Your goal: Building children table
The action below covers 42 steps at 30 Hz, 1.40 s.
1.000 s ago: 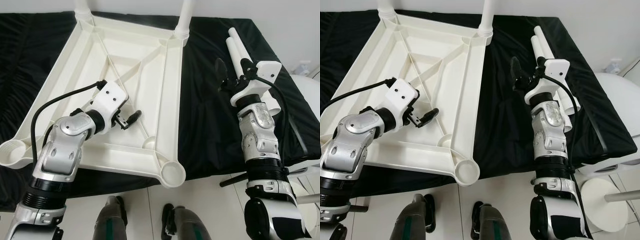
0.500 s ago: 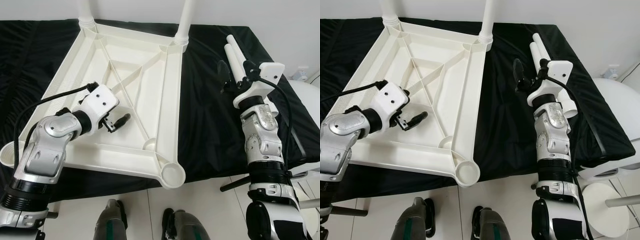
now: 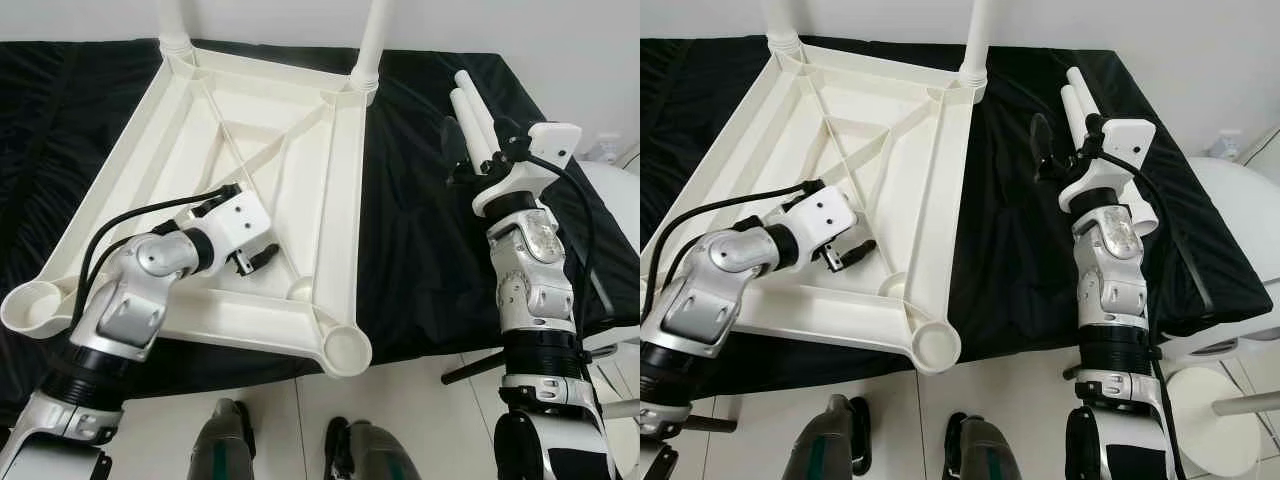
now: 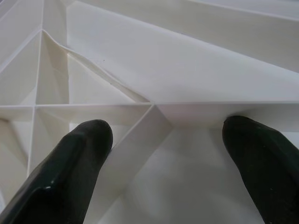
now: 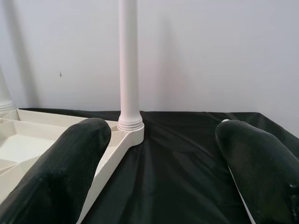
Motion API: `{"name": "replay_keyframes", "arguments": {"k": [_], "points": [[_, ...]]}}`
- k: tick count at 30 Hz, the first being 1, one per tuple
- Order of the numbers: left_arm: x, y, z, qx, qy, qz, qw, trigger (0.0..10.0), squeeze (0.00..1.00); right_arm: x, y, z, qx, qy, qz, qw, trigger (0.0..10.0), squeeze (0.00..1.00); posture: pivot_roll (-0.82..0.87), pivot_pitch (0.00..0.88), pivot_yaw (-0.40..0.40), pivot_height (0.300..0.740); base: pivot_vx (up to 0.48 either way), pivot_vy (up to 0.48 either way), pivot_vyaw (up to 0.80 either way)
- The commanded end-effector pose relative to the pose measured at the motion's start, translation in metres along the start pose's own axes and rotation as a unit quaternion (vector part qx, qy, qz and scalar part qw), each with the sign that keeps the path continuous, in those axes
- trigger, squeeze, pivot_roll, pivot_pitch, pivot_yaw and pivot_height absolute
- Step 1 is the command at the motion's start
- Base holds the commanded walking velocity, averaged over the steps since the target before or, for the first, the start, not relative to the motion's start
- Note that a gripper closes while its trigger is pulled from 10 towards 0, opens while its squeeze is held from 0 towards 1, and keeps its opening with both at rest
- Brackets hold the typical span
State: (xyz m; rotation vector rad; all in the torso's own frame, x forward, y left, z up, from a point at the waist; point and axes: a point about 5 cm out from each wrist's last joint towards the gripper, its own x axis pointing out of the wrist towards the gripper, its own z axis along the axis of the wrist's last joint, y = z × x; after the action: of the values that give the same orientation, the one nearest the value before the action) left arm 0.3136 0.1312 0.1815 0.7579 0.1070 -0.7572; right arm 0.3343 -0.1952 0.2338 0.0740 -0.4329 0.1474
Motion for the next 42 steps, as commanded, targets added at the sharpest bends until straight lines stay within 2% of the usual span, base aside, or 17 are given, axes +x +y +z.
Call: {"name": "replay_keyframes", "arguments": {"k": [1, 13, 21, 22, 29, 34, 36, 37, 39, 42], "points": [[0.007, 0.006, 0.006, -0.005, -0.007, 0.088, 0.996, 10.0, 0.0, -0.003, -0.003, 0.002, 0.001, 0.001, -0.004, 1.0, 10.0, 0.0, 0.03, 0.128, -0.046, 0.74, 0.0, 0.0, 0.0], [0.032, 0.009, 0.014, -0.055, 0.004, 0.17, 0.984, 10.0, 0.0, -0.01, -0.001, 0.008, 0.001, 0.002, -0.008, 1.0, 10.0, 0.0, 0.0, 0.156, -0.039, 0.74, 0.0, 0.0, 0.0], [0.046, 0.01, 0.02, -0.055, 0.015, 0.197, 0.979, 10.0, 0.0, -0.016, 0.001, 0.009, 0.006, 0.007, -0.014, 1.0, 10.0, 0.0, -0.02, 0.173, -0.027, 0.74, 0.0, 0.0, 0.0], [0.05, 0.014, 0.02, -0.051, 0.026, 0.217, 0.975, 10.0, 0.0, -0.018, 0.0, 0.009, 0.005, 0.011, -0.017, 1.0, 10.0, 0.0, -0.03, 0.177, -0.027, 0.74, 0.0, 0.0, 0.0], [0.054, 0.022, 0.019, -0.045, 0.036, 0.255, 0.965, 10.0, 0.0, -0.022, -0.002, 0.006, 0.002, 0.021, -0.023, 1.0, 10.0, 0.0, -0.03, 0.178, -0.029, 0.74, 0.0, 0.0, 0.0], [0.053, 0.027, 0.024, -0.043, 0.027, 0.26, 0.964, 10.0, 0.0, -0.024, -0.002, 0.002, -0.003, 0.033, -0.03, 0.999, 10.0, 0.0, -0.03, 0.175, -0.027, 0.74, 0.0, 0.0, 0.0], [0.04, 0.04, 0.033, -0.067, -0.011, 0.253, 0.965, 10.0, 0.0, -0.024, -0.01, -0.004, -0.023, 0.056, -0.054, 0.997, 10.0, 0.0, -0.02, 0.164, -0.029, 0.74, 0.0, 0.0, 0.0], [0.04, 0.04, 0.033, -0.067, -0.011, 0.253, 0.965, 10.0, 0.0, -0.024, -0.01, -0.004, -0.023, 0.056, -0.054, 0.997, 10.0, 0.0, -0.02, 0.164, -0.029, 0.74, 0.0, 0.0, 0.0], [0.024, 0.05, 0.043, -0.073, -0.051, 0.243, 0.966, 10.0, 0.0, -0.024, -0.018, -0.01, -0.047, 0.077, -0.084, 0.992, 10.0, 0.0, -0.02, 0.156, -0.032, 0.74, 0.0, 0.0, 0.0], [0.02, 0.052, 0.045, -0.075, -0.061, 0.237, 0.967, 10.0, 0.0, -0.024, -0.021, -0.012, -0.05, 0.083, -0.094, 0.991, 10.0, 0.0, -0.01, 0.154, -0.032, 0.74, 0.0, 0.0, 0.0]]}}
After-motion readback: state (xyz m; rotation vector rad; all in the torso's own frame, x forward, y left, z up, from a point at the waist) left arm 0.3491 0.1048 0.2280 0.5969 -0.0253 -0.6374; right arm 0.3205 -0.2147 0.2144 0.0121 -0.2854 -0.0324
